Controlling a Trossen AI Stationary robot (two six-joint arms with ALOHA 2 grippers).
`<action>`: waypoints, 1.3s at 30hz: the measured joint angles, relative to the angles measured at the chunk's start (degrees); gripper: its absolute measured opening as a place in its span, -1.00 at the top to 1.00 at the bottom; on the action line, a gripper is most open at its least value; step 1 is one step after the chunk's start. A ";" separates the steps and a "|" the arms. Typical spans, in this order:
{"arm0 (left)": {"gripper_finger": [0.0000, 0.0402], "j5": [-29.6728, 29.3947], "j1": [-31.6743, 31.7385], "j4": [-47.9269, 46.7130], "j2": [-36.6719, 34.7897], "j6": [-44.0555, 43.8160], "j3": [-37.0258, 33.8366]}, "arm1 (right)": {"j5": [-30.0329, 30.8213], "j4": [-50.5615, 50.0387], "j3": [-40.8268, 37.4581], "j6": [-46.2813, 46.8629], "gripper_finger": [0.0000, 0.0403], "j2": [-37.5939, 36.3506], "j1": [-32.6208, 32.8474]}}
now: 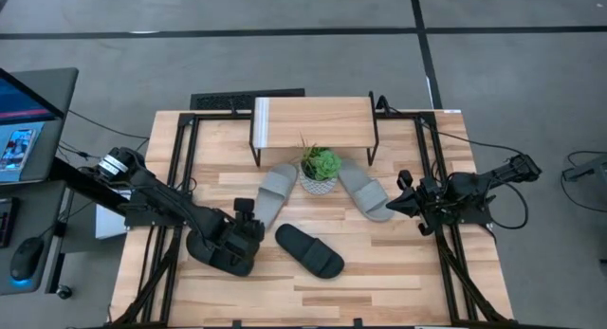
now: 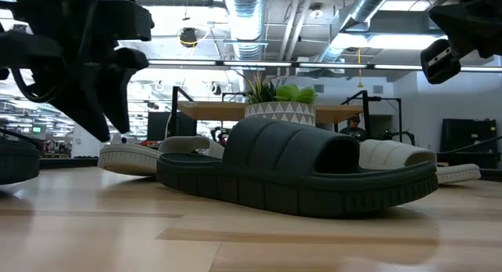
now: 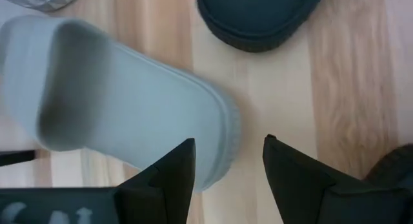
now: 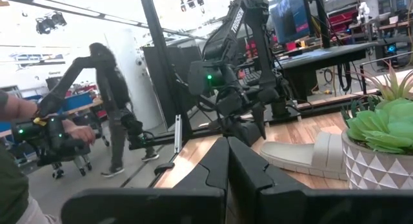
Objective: Pick and place slides into the shelf
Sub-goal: Put the left gray slide on the shelf
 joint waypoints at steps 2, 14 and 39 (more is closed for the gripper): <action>0.15 0.78 0.00 -0.03 0.00 0.45 0.00 | 0.00 0.00 -0.02 0.00 1.00 0.00 0.00; 0.15 0.49 1.01 -0.04 0.00 1.60 0.00 | -0.02 0.00 -0.02 0.00 1.00 0.00 0.00; 0.15 -1.31 1.32 5.25 11.50 0.16 0.14 | -0.01 -1.54 -0.02 0.01 1.00 0.04 0.00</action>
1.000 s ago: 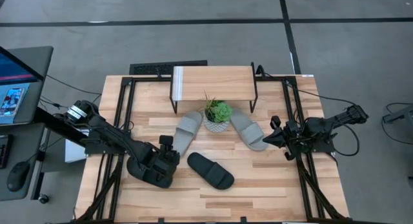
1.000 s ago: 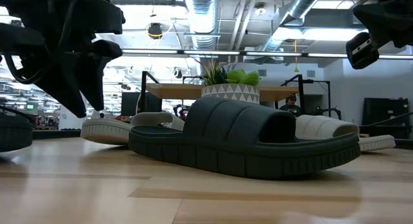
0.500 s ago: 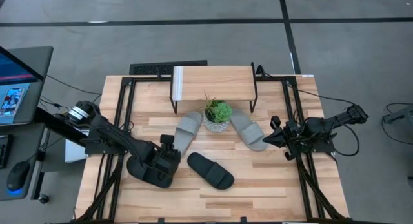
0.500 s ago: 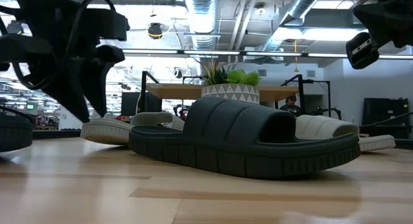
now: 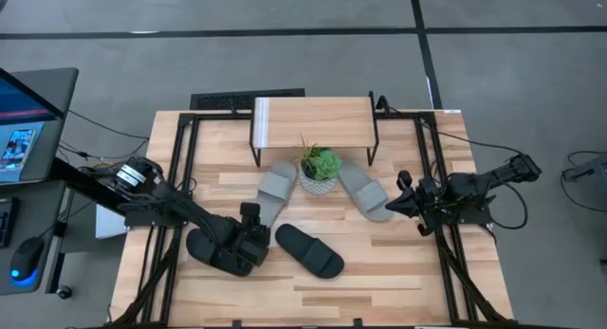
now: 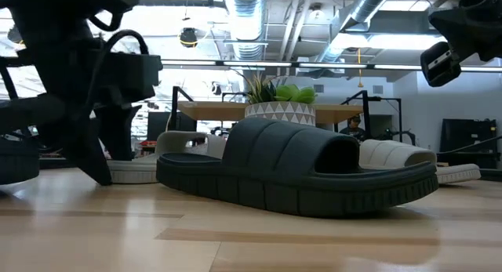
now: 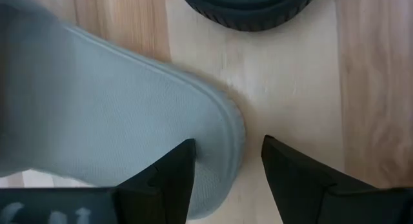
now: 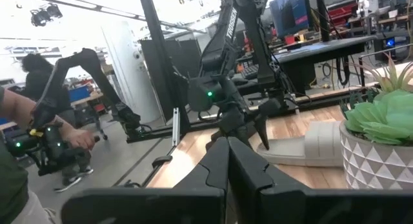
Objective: Pick and place slides into the shelf
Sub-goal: Put the left gray slide on the shelf
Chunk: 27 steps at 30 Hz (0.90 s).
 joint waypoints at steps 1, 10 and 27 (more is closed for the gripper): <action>0.15 -0.22 -0.03 0.15 0.57 -0.42 0.01 | 0.01 -0.17 0.02 0.01 1.00 -0.01 0.00; 0.15 -1.79 -0.03 0.24 1.45 -4.72 -0.03 | 0.02 -1.37 0.02 0.01 1.00 0.01 0.02; 0.95 0.03 0.18 0.20 1.56 -7.52 -0.10 | 0.02 -1.66 0.01 0.00 1.00 0.01 0.01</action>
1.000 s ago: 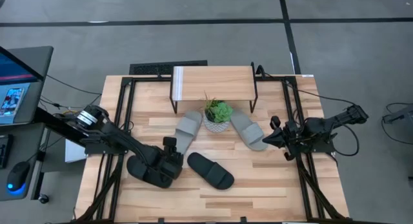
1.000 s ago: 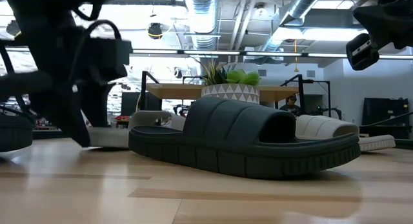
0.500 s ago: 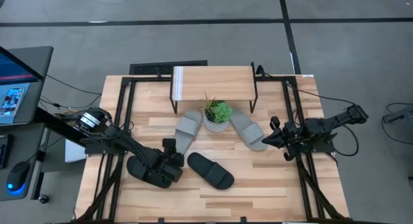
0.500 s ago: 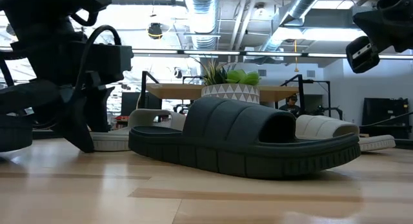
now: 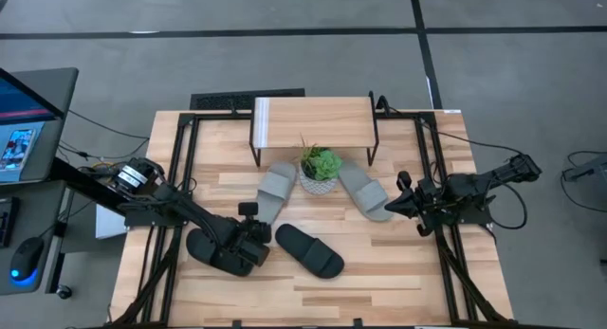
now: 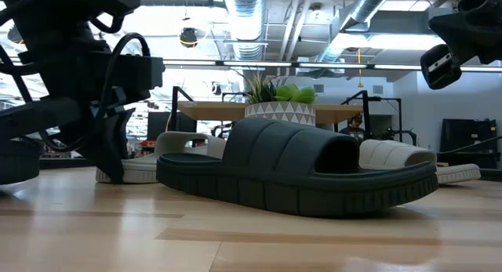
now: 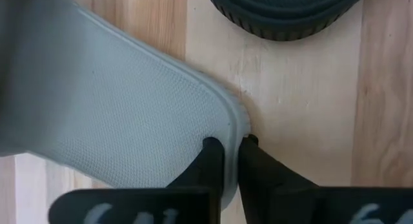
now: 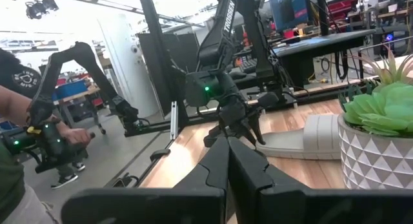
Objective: Pick and place slides into the shelf
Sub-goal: Put the left gray slide on the shelf
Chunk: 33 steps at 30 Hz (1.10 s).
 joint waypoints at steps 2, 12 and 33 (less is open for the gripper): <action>0.95 0.70 0.04 -0.41 -0.01 -0.16 0.20 | 0.00 0.00 0.00 0.01 1.00 0.00 -0.01; 0.97 2.72 0.14 -6.83 0.53 -1.23 5.07 | 0.00 0.00 -0.01 0.01 1.00 0.00 0.01; 0.98 -0.93 -1.78 -13.46 0.45 -11.12 10.85 | 0.00 -0.02 -0.01 0.00 1.00 0.00 0.00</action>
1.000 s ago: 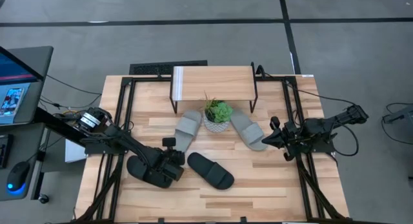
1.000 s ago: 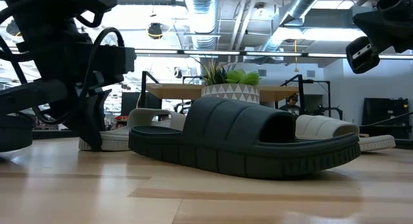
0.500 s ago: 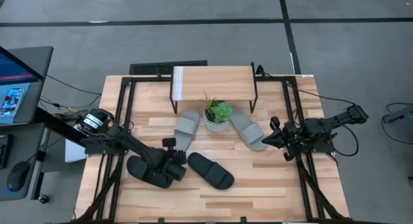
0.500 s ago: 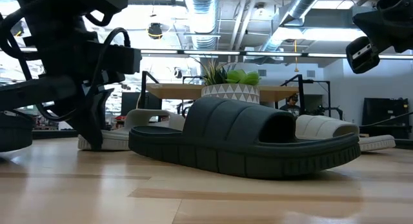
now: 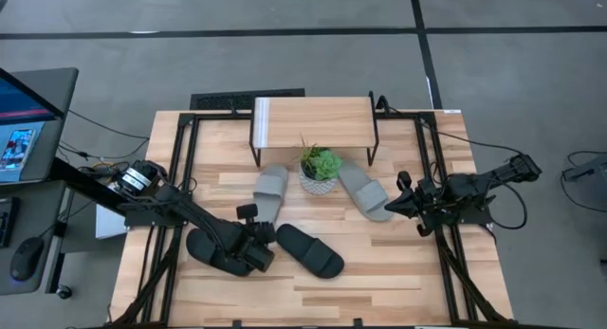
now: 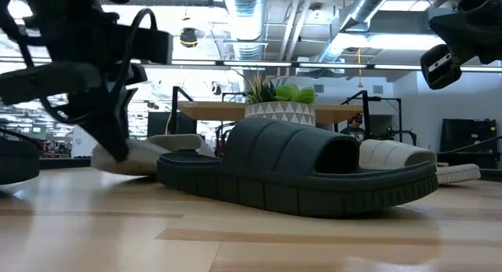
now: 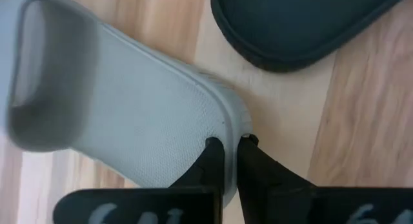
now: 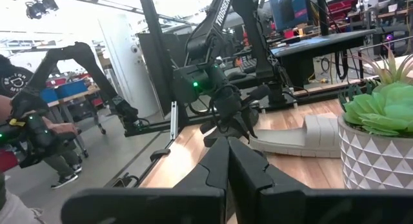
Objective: Pick and place slides into the shelf
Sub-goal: Put the left gray slide on the shelf
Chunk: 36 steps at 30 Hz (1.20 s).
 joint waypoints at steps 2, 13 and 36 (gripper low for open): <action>0.98 -0.50 0.00 -1.24 -0.02 0.00 0.85 | 0.00 0.00 0.02 0.00 1.00 0.00 0.01; 0.99 -1.97 -2.01 -9.02 -0.09 -2.84 5.67 | 0.00 0.00 0.01 -0.01 1.00 0.00 0.00; 1.00 -1.51 -11.67 -38.65 14.72 -14.95 35.29 | -0.02 -4.75 0.02 -0.01 1.00 1.15 -0.01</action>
